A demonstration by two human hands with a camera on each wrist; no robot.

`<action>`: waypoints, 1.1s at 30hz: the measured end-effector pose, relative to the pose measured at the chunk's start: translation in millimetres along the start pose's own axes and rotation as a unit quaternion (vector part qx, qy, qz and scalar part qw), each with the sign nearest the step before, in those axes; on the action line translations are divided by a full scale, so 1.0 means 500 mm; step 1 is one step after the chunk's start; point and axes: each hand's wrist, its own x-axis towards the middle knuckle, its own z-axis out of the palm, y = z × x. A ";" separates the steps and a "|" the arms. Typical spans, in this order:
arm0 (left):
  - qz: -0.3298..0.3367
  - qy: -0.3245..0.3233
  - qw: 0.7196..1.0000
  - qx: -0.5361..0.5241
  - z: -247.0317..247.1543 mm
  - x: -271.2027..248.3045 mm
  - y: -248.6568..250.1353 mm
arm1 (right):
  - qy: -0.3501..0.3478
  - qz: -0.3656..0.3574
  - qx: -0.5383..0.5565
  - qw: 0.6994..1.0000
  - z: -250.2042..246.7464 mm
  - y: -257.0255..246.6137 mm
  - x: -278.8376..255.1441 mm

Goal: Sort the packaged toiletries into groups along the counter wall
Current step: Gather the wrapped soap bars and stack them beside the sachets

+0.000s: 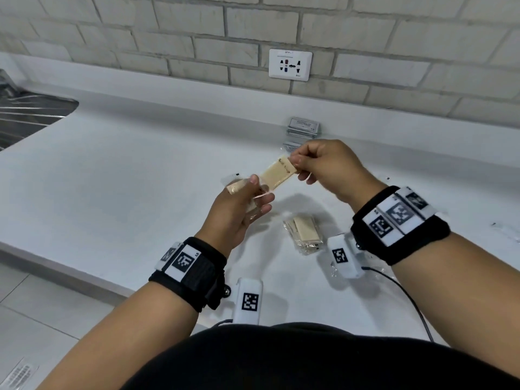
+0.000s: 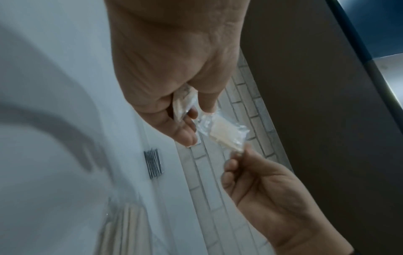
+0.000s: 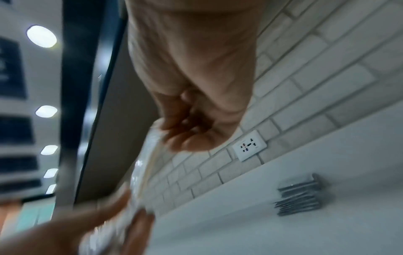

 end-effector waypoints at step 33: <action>-0.080 -0.035 0.994 0.066 0.021 0.006 -0.011 | -0.076 0.164 0.022 0.983 -0.029 0.069 -0.028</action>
